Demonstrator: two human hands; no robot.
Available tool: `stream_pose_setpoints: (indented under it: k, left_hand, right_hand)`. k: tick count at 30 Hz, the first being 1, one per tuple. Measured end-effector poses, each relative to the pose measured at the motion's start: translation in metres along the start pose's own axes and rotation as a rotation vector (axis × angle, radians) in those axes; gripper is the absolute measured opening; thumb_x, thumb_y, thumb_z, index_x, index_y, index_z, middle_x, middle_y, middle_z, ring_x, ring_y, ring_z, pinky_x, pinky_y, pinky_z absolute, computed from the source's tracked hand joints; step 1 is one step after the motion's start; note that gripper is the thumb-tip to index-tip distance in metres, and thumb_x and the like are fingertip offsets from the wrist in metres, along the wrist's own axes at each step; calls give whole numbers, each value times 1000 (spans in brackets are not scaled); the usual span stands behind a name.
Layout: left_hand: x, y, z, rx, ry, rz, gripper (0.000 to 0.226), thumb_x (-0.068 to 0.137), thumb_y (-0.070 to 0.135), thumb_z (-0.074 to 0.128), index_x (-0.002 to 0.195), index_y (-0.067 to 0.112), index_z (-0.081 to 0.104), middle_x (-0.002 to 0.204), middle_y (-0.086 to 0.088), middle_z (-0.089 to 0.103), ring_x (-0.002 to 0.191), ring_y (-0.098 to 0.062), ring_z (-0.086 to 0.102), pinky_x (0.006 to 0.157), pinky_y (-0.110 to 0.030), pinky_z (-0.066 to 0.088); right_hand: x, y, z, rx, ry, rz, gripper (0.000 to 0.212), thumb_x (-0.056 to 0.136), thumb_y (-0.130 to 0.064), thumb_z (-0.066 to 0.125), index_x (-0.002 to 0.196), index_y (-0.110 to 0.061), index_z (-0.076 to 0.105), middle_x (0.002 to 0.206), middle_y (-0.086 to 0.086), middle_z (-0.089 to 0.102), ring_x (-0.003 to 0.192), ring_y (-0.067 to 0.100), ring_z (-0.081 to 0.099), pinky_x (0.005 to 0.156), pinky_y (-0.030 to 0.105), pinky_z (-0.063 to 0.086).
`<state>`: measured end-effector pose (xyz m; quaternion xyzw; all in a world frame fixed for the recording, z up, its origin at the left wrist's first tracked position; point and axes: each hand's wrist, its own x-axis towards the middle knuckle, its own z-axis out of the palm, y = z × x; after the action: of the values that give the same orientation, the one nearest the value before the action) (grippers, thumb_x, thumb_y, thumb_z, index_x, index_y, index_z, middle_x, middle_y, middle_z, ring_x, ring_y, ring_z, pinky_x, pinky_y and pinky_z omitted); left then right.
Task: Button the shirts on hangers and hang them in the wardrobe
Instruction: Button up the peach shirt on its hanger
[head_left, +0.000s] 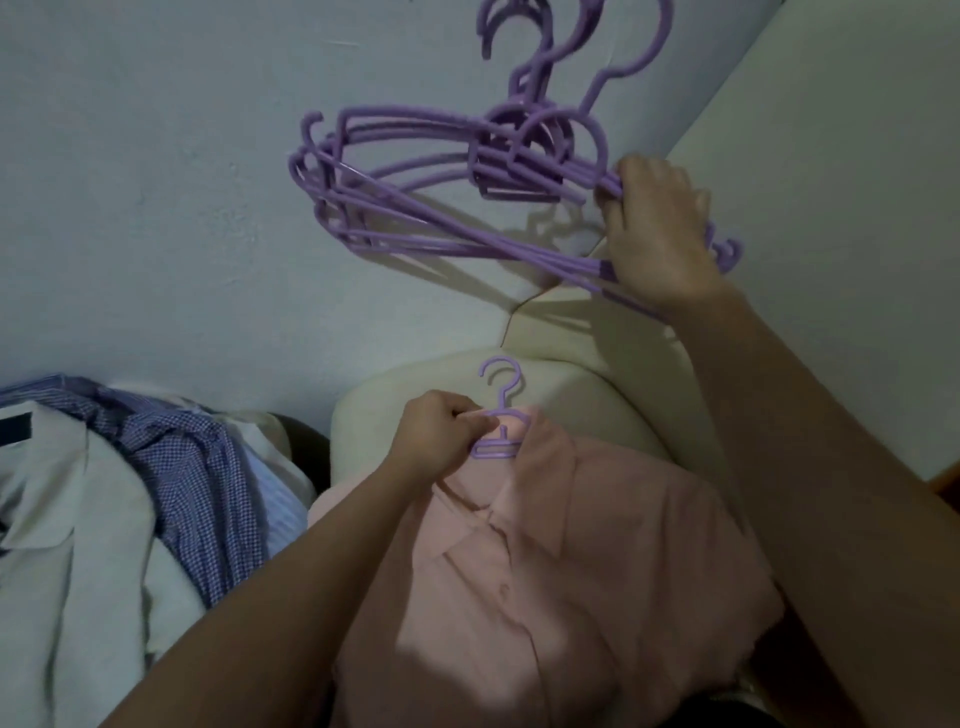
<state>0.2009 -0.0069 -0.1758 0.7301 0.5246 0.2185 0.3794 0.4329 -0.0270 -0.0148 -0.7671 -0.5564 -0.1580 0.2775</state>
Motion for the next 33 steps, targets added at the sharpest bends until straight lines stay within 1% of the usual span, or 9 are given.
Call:
stream_pose_setpoints:
  k: [6, 9, 13, 16, 20, 22, 25, 29, 33]
  left_hand:
    - [65, 15, -17, 126, 109, -25, 27, 81, 33, 73, 65, 11, 75, 61, -10, 69, 61, -19, 63, 63, -31, 50]
    - [81, 9, -2, 197, 38, -35, 26, 80, 31, 73, 63, 12, 76, 62, -8, 71, 65, -17, 68, 68, -33, 55]
    - [97, -5, 21, 169, 67, -83, 20, 77, 32, 73, 61, 20, 75, 63, -3, 72, 78, -20, 71, 72, -30, 55]
    - [100, -7, 31, 251, 137, -104, 14, 76, 45, 73, 81, 34, 79, 86, -2, 74, 109, -27, 57, 92, -35, 45]
    - [95, -13, 35, 362, 203, -137, 43, 77, 67, 69, 103, 34, 76, 111, -2, 67, 125, -30, 44, 98, -42, 29]
    - [91, -21, 29, 346, 163, -164, 51, 75, 73, 65, 102, 32, 75, 110, 0, 67, 124, -30, 45, 100, -44, 30]
    - [76, -35, 10, 166, 86, -91, 45, 69, 63, 64, 97, 29, 75, 105, -2, 70, 108, -28, 61, 98, -42, 48]
    - [48, -52, -12, 89, 282, 5, 25, 82, 41, 67, 89, 20, 77, 95, 0, 73, 91, -20, 68, 80, -31, 52]
    - [28, -53, -25, 111, 345, 56, 28, 80, 40, 56, 86, 21, 76, 100, -4, 70, 95, -27, 63, 88, -42, 51]
  right_hand:
    - [2, 3, 0, 84, -65, 14, 23, 102, -24, 39, 116, -11, 51, 124, 19, 51, 119, 38, 44, 97, 46, 31]
    - [-2, 6, 17, 146, -143, 36, 21, 103, -24, 41, 114, -10, 52, 123, 19, 52, 119, 38, 44, 97, 47, 31]
    - [-13, 18, 47, 208, -190, 23, 19, 102, -26, 46, 110, -12, 56, 116, 15, 55, 114, 35, 48, 92, 44, 32]
    - [-21, 26, 67, 200, -204, 18, 23, 102, -32, 48, 112, -15, 58, 115, 12, 56, 113, 32, 49, 93, 44, 32]
    - [-29, 24, 97, 125, -253, -21, 27, 99, -32, 51, 116, -12, 59, 116, 14, 58, 113, 34, 51, 93, 46, 35]
    - [-35, 26, 111, 129, -320, -5, 24, 99, -27, 52, 117, -12, 58, 118, 15, 57, 114, 35, 51, 94, 47, 36]
    - [-42, 31, 124, 144, -384, 47, 26, 99, -31, 51, 118, -14, 57, 120, 15, 56, 116, 34, 50, 97, 47, 36]
    - [-47, 32, 131, 191, -441, 92, 37, 96, -41, 56, 123, -16, 59, 121, 15, 55, 117, 34, 48, 98, 45, 37]
    - [-56, 34, 128, 191, -513, 75, 44, 95, -46, 58, 134, -26, 59, 122, 15, 49, 118, 37, 42, 103, 44, 36]
